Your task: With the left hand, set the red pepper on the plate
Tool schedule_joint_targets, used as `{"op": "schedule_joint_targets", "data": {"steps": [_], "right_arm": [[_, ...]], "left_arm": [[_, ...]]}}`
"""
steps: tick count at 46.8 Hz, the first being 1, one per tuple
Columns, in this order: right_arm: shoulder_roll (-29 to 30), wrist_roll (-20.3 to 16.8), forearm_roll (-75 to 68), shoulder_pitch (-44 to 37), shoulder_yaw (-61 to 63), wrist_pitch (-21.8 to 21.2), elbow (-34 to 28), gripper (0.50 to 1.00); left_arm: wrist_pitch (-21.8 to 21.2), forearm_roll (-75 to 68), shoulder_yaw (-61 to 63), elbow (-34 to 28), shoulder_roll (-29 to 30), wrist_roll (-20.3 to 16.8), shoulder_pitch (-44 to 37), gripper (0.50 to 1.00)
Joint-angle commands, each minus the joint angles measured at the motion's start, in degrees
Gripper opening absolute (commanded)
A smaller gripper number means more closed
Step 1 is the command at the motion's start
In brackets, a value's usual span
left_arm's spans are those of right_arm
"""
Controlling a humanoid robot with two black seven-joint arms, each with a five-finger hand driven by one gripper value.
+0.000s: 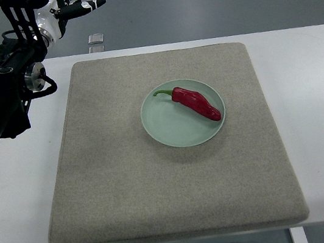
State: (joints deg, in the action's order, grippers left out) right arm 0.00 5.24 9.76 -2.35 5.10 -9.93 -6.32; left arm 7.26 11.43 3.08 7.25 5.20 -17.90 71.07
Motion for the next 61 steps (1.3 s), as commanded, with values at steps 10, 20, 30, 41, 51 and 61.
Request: {"op": "schedule_joint_targets", "data": {"steps": [10,20,30,41,51,61], "right_arm": [[0.00,-0.05,0.00,-0.03,0.00,-0.01,0.00,0.932],[0.00,0.03,0.00,0.06,0.00,-0.01,0.00,0.932],[0.00,-0.05,0.00,0.06,0.00,-0.01,0.00,0.932],[0.00,-0.05,0.00,0.06,0.00,-0.01,0.00,0.932],[0.00,0.03,0.00,-0.03,0.00,-0.01,0.00,0.932],[0.00,0.03,0.00,0.06,0.00,-0.01,0.00,0.932]], "left_arm": [[-4.89,6.85,-4.22,0.13,-1.07,5.86,-1.99,0.992],[6.96,14.66,-4.66,-3.38,-3.53,4.36,-3.22,0.992],[14.18,22.41,-4.14,-7.25,-3.62,4.27,-4.45,0.992],[14.45,22.41,-4.22,-6.82,-3.62,4.18,-5.15,0.992],[14.80,22.15,-4.14,-6.82,-3.53,4.18,-4.89,0.992],[14.80,21.97,-4.22,-6.82,-3.36,4.18,-4.01,0.992]]}}
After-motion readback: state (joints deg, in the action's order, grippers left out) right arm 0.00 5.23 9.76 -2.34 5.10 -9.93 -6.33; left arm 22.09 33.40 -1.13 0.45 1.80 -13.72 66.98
